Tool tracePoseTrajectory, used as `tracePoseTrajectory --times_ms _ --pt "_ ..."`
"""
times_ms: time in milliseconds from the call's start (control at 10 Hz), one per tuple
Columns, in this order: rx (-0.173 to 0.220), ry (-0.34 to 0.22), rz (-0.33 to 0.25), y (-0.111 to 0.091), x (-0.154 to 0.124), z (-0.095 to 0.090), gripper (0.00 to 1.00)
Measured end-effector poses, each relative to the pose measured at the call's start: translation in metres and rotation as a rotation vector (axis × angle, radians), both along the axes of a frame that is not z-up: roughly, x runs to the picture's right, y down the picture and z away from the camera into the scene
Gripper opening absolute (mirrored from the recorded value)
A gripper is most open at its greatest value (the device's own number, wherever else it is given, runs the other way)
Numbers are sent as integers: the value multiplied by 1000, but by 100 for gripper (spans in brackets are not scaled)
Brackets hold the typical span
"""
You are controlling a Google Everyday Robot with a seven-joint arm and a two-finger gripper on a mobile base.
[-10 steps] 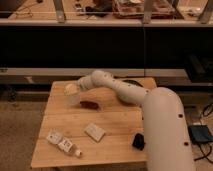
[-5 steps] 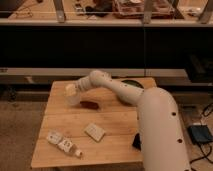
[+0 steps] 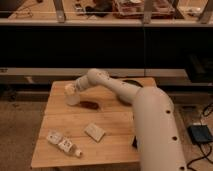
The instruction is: Place the ceramic cup over the eraser
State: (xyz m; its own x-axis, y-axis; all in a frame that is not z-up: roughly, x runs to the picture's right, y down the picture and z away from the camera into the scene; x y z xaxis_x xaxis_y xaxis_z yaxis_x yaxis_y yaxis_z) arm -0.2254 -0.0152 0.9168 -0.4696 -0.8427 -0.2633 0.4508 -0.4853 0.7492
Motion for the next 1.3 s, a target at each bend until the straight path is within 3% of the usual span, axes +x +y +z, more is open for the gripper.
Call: tracePoseTrajectory --times_ms 100,400,700,1100,1300 --pt "-7 2 -2 -10 -2 -11 2" --pt "-8 6 -11 -40 4 -54 0" --pt "19 11 -22 -66 29 -122 0" --pt "34 35 17 -67 79 -175 0" --pt "51 65 70 -64 122 -201 0"
